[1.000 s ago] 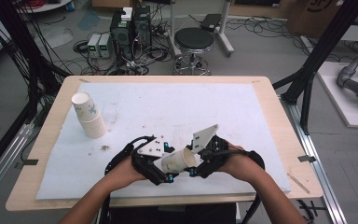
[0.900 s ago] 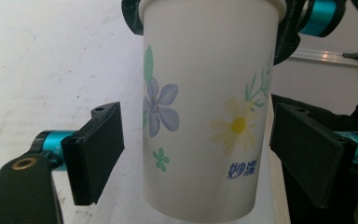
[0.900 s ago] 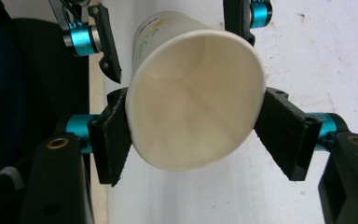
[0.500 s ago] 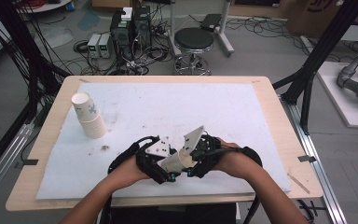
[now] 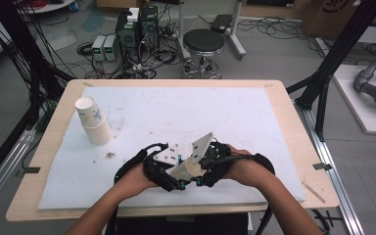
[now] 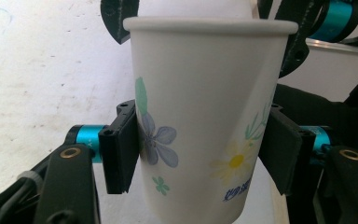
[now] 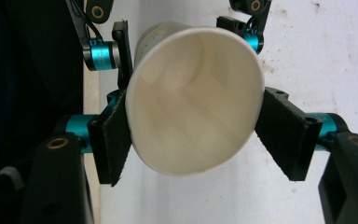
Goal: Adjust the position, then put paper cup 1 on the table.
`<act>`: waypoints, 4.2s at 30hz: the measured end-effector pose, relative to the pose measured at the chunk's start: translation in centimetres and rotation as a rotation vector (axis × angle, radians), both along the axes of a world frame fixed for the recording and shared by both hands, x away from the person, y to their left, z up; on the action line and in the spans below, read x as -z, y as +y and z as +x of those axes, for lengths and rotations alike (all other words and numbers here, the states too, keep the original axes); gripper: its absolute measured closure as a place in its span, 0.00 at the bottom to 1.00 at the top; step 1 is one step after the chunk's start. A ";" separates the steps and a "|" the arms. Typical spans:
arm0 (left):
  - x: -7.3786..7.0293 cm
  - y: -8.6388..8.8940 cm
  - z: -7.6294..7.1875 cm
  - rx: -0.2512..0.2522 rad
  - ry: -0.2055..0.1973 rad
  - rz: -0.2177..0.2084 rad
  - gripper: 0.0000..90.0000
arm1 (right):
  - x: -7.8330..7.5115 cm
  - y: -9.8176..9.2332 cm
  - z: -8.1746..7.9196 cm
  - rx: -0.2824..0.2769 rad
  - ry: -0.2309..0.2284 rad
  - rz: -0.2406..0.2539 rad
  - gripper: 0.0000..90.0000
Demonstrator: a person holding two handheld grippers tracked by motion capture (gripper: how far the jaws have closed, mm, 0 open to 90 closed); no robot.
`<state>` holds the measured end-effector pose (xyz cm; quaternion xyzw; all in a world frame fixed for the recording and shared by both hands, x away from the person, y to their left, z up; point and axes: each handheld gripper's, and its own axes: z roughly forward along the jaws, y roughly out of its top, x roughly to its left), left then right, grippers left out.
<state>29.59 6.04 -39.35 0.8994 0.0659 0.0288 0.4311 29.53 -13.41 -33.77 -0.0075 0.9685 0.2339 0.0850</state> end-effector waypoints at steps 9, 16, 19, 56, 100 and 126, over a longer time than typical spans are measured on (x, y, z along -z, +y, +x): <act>0.4 0.9 0.2 -0.032 0.018 -0.076 0.40 | -0.5 -1.9 0.6 0.065 0.079 0.261 0.25; 1.3 2.5 0.2 -0.126 0.034 -0.175 0.38 | -0.3 -4.0 0.8 0.142 0.104 0.413 0.25; 1.7 3.3 0.3 -0.157 0.043 -0.218 0.37 | 0.2 -5.0 0.8 0.195 0.119 0.467 0.25; 3.0 11.1 0.6 -0.468 -0.113 -0.573 0.35 | 6.9 -15.6 -0.8 0.661 -0.102 0.725 0.22; 2.8 9.2 7.8 -0.570 -0.149 -0.587 0.35 | 6.9 -15.5 -0.7 0.637 -0.104 0.708 0.22; 5.9 7.0 12.9 -0.705 -0.066 -0.365 0.36 | 7.1 -15.5 -0.7 0.633 -0.085 0.705 0.22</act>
